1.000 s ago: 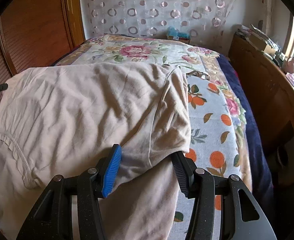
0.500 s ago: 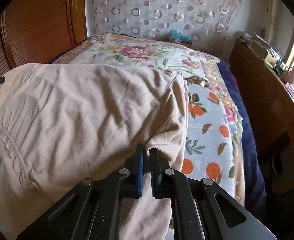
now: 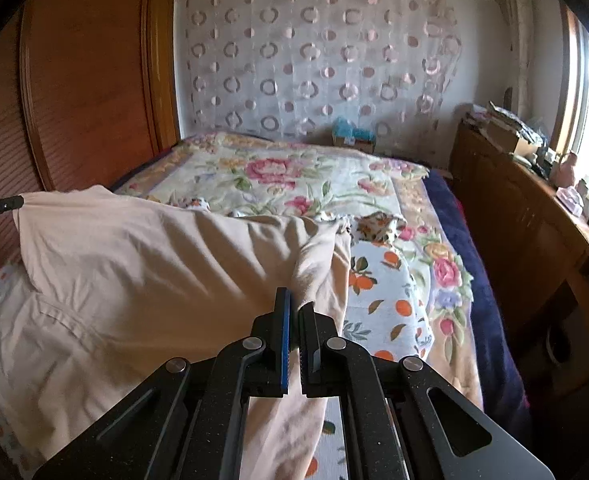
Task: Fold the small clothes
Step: 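Lift the held edge and fold it over the shirt with both tools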
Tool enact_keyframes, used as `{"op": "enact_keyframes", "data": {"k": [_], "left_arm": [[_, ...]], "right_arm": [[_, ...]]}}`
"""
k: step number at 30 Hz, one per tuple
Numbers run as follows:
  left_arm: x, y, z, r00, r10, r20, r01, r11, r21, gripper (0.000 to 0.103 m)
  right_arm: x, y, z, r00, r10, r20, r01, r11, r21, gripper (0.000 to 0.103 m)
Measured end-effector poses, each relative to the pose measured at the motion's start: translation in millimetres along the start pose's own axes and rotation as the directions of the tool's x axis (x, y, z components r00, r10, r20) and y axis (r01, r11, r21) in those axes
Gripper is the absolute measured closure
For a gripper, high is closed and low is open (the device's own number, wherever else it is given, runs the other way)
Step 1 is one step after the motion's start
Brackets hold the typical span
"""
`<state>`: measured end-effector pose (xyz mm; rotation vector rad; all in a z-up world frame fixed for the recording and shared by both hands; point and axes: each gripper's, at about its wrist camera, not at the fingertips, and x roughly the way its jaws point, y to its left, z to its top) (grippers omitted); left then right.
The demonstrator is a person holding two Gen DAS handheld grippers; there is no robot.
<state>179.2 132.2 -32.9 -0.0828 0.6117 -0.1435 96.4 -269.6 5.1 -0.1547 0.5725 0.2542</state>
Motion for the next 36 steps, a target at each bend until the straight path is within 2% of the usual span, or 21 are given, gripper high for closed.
{"op": "enact_keyframes", "data": {"k": [3,14,21,28,32,36], "left_arm": [[-12.3,-1.2,-2.3,0.999,0.027,0.017,-0.027,1.000,0.008,0.100],[-59.2,-2.6,-16.6,0.997,0.038,0.068,-0.038,0.999,-0.006,0.100],[-79.6,-2.7,-27.8,0.996,0.049,0.076,-0.048,0.999,-0.019,0.100],[-111.0,-9.4,-52.6,0.994,0.075,0.082,-0.074,0.997,-0.004,0.100],[-120.2,-11.0,-62.0,0.994,0.074,0.086,-0.073,0.997,-0.004,0.100],[-115.7,-13.2,-75.7,0.994,0.098,0.052,-0.098,0.995,0.010,0.100]], "right_arm": [[-16.1,2.7,-10.3,1.000,-0.001,0.022,0.001,1.000,-0.004,0.100],[-51.0,-0.5,-37.5,0.998,0.001,0.062,0.000,1.000,-0.013,0.100],[-64.7,0.0,-51.7,0.998,0.010,0.055,-0.010,1.000,-0.010,0.100],[-95.6,1.9,-62.1,0.997,0.001,0.077,0.000,1.000,-0.015,0.100],[-103.2,4.2,-72.4,0.998,-0.005,0.058,0.006,1.000,-0.009,0.100],[-102.1,2.8,-83.1,1.000,-0.010,0.026,0.010,1.000,0.002,0.100]]}}
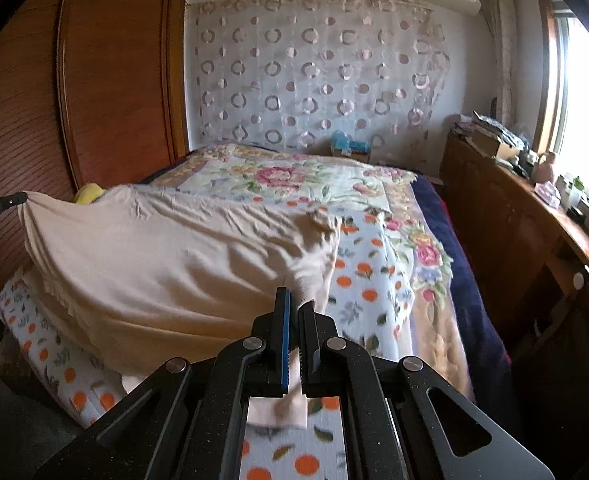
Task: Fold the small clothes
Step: 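Lift the held edge and fold it over the shirt with both tools, then open both tools and release the folded shirt onto the bed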
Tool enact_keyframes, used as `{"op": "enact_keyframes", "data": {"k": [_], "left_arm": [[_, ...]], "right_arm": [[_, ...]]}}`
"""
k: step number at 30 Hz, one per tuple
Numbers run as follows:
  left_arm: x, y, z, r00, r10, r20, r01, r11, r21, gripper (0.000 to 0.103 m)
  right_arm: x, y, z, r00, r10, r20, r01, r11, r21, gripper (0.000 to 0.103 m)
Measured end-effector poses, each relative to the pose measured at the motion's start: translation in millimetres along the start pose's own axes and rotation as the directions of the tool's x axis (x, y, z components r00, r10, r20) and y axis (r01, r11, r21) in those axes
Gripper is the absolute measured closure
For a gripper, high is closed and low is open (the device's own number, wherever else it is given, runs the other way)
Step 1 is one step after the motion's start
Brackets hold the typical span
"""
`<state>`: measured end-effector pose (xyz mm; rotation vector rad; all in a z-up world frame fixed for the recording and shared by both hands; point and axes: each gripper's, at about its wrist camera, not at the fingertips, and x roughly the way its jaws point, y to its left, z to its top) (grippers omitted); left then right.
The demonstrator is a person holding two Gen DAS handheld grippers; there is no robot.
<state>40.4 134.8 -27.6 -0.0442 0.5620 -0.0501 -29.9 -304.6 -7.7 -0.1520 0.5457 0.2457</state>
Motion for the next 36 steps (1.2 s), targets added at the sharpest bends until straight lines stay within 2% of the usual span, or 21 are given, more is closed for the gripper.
{"op": "enact_keyframes", "data": {"k": [5,9,11,13,15,17,20,23,29,36], "left_arm": [[17.1,-1.1,-22.9,0.997,0.017,-0.069,-0.018,1.000,-0.004,0.100],[25.9,-4.8,-39.1,0.993,0.009,-0.119,-0.009,1.000,0.001,0.097],[26.2,-5.8,-44.7,0.992,0.009,-0.129,-0.008,1.000,0.007,0.070],[24.1,-6.1,-50.5,0.992,-0.009,-0.130,0.008,1.000,-0.005,0.061],[24.4,-5.5,-54.7,0.990,-0.022,-0.142,0.019,1.000,-0.021,0.053],[26.0,-5.7,-58.9,0.988,-0.022,-0.150,0.018,1.000,-0.024,0.038],[31.1,-7.4,-65.8,0.985,-0.019,-0.170,0.015,1.000,-0.024,0.028],[36.6,-8.3,-71.3,0.981,-0.001,-0.193,-0.002,1.000,-0.016,0.028],[44.1,-6.4,-81.1,0.970,0.018,-0.244,-0.022,1.000,-0.014,0.028],[42.8,0.0,-86.5,0.970,0.022,-0.244,-0.029,0.999,-0.025,0.027]], "right_arm": [[25.8,-3.3,-21.4,0.995,0.008,-0.099,-0.006,1.000,0.030,0.100],[50.2,-4.5,-27.6,0.986,-0.042,-0.163,0.050,0.998,0.046,0.099],[55.6,-1.5,-24.9,0.986,-0.041,-0.164,0.048,0.998,0.040,0.092],[58.2,2.8,-19.9,0.984,-0.063,-0.167,0.068,0.998,0.020,0.072],[58.1,3.9,-16.8,0.985,-0.078,-0.156,0.082,0.997,0.017,0.058],[56.9,5.7,-13.9,0.986,-0.080,-0.146,0.083,0.996,0.015,0.055],[56.6,6.4,-11.5,0.987,-0.101,-0.122,0.104,0.994,0.015,0.050],[57.9,12.8,-14.2,0.990,-0.084,-0.111,0.087,0.996,0.019,0.049],[84.8,27.8,-28.5,0.993,0.003,-0.116,-0.005,1.000,-0.012,0.048],[119.5,54.0,-30.4,0.985,0.061,-0.160,-0.073,0.995,-0.071,0.049]]}}
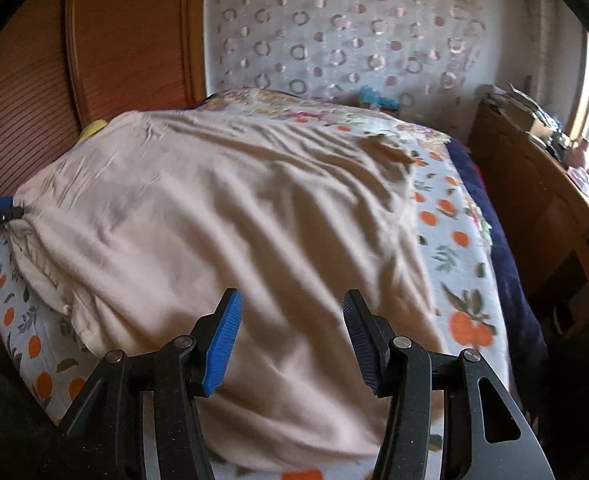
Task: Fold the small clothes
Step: 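Open both tools and release the folded shirt onto the bed, then pinch the folded shirt edge with the left tool and release it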
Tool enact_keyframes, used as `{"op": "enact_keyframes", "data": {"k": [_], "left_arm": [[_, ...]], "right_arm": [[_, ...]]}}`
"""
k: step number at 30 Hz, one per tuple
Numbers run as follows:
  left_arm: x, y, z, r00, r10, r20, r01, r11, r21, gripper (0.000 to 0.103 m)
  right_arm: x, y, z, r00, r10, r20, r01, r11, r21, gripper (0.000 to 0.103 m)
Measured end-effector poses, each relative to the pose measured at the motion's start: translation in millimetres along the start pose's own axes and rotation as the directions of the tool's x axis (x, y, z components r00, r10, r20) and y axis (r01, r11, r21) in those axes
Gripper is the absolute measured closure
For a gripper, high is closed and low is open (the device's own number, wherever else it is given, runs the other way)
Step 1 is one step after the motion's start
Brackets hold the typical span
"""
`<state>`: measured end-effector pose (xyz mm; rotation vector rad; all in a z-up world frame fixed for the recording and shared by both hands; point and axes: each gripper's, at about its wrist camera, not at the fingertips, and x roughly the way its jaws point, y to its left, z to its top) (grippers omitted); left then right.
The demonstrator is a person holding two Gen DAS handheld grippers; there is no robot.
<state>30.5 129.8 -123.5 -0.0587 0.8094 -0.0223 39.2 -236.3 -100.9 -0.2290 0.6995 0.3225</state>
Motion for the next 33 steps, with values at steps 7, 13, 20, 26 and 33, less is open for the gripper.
{"op": "enact_keyframes", "data": {"k": [7,13,20,26,33], "left_arm": [[-2.6,-0.6,-2.1,1.000,0.006,0.012,-0.006,1.000,-0.004,0.027],[-13.4,6.4,-7.9,1.000,-0.015,0.025,0.016,0.998,-0.063,0.027],[-22.8,4.6,-12.0,0.998,-0.041,0.044,0.045,0.995,-0.093,0.043],[-13.8,-0.7,-12.0,0.999,-0.037,0.033,0.039,0.996,-0.079,0.047],[-12.5,-2.2,-12.9,0.999,-0.018,0.045,0.021,0.997,-0.073,0.068]], "right_arm": [[23.1,-0.8,2.5,0.999,0.007,-0.042,-0.008,1.000,-0.028,0.048],[23.7,-1.0,3.0,0.998,0.028,-0.048,-0.029,0.999,-0.017,0.047],[28.6,-2.0,6.0,0.998,0.042,-0.055,-0.042,0.999,-0.007,0.043],[27.6,-0.6,4.7,0.998,0.040,-0.051,-0.040,0.999,-0.002,0.043],[26.3,-0.8,3.6,0.998,0.042,-0.050,-0.043,0.999,-0.002,0.043]]}}
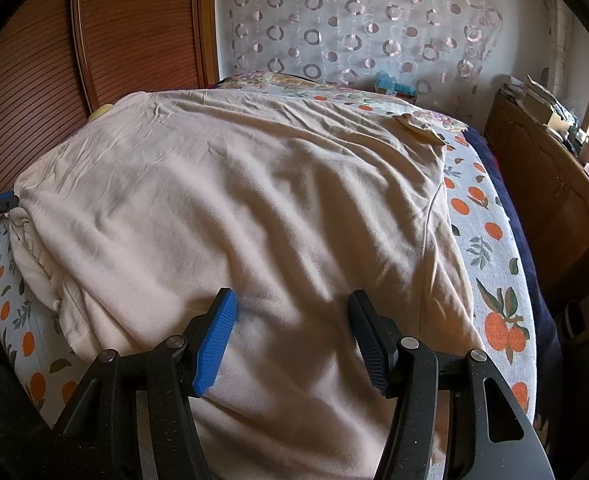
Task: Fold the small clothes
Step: 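Pinch the folded shirt edge with the left tool and release it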
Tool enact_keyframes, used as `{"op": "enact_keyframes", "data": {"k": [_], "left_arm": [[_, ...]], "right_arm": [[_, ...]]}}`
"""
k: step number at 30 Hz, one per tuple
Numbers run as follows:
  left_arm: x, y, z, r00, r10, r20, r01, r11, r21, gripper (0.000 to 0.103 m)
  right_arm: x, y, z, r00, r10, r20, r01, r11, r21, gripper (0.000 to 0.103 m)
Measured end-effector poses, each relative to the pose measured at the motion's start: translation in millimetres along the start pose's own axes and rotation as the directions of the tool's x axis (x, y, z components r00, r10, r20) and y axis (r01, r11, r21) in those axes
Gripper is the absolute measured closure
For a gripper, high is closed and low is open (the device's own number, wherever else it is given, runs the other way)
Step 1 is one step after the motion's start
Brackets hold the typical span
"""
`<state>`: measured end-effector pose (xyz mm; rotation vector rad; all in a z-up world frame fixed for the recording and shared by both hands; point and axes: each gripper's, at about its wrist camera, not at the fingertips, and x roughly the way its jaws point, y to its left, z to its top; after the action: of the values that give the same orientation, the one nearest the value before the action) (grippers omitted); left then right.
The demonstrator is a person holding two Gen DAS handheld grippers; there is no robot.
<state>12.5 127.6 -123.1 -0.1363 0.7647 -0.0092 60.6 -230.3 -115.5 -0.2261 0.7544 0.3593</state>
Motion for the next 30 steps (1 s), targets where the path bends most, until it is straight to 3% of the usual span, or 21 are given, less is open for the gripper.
{"op": "enact_keyframes", "data": {"k": [1,2,5,9,17,24,30], "left_arm": [[-0.1,-0.1,0.0,1.000,-0.001,0.000,0.001,1.000,0.004,0.076],[0.5,-1.5,-0.3,1.000,0.000,-0.001,0.000,1.000,0.023,0.090],[0.3,-3.1,0.3,1.000,-0.012,0.006,0.012,0.999,0.036,0.096],[-13.9,-6.4,6.4,0.996,-0.053,0.076,0.051,0.998,0.022,0.097],[-51.5,-31.2,29.2,0.968,-0.106,0.226,0.085,0.991,0.102,0.097],[-54.3,-49.3,51.0,0.956,-0.150,0.252,0.116,0.983,0.143,0.098],[-46.1,-48.5,47.8,0.982,-0.056,0.182,0.029,0.989,0.148,0.098]], "right_arm": [[0.0,0.0,0.0,1.000,0.000,0.000,0.000,1.000,0.000,0.043],[-0.1,0.3,-0.4,1.000,0.000,0.000,0.000,1.000,0.000,0.043],[-0.4,0.7,-0.1,1.000,-0.001,0.000,0.001,1.000,0.001,0.043],[-0.6,0.3,-0.4,1.000,0.000,0.000,0.000,1.000,0.000,0.043],[-0.7,0.4,-0.8,1.000,0.001,0.000,-0.001,1.000,-0.001,0.042],[-1.0,-0.5,-0.8,1.000,0.002,0.000,-0.002,1.000,-0.002,0.042],[-1.2,0.6,-0.7,1.000,0.000,0.001,0.000,1.000,-0.002,0.042]]}}
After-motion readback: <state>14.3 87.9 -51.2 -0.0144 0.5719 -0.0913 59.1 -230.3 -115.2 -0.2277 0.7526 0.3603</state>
